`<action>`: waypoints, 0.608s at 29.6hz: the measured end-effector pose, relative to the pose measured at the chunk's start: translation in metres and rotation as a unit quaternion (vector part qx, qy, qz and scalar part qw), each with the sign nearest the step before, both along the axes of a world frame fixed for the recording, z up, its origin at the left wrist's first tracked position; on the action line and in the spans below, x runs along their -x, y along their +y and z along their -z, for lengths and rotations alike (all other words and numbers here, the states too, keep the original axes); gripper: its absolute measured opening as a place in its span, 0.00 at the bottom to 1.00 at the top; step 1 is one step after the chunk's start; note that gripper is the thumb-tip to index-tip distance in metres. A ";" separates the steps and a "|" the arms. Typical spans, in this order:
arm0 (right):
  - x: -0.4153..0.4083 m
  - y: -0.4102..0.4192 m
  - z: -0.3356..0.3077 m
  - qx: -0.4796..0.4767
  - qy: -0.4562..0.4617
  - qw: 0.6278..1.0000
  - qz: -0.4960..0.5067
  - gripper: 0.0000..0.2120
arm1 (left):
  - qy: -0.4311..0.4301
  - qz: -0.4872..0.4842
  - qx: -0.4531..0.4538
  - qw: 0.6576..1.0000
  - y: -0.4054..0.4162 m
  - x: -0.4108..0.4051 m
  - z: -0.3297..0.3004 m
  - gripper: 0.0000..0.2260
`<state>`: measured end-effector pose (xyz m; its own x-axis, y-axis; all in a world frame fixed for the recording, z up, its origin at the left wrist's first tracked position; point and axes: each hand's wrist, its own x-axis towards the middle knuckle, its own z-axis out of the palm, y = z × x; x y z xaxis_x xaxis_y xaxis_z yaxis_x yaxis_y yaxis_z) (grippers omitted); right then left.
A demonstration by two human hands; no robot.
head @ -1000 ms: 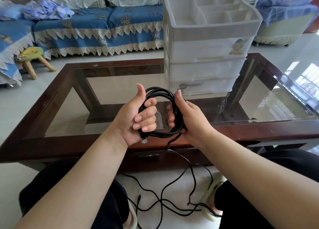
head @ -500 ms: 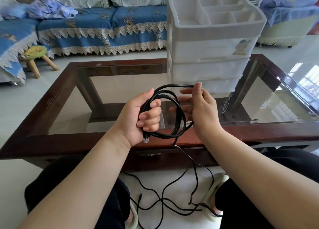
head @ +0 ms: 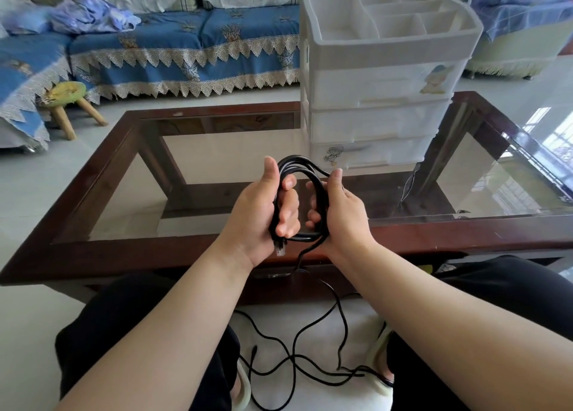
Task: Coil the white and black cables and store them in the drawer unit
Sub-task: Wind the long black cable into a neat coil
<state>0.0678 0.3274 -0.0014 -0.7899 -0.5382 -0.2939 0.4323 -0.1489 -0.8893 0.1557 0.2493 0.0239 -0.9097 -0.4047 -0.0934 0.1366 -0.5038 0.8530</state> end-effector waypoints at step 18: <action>0.010 -0.005 -0.011 0.099 0.003 0.994 -0.052 0.20 | -0.003 0.043 -0.132 0.990 -0.028 -0.002 -0.013 0.19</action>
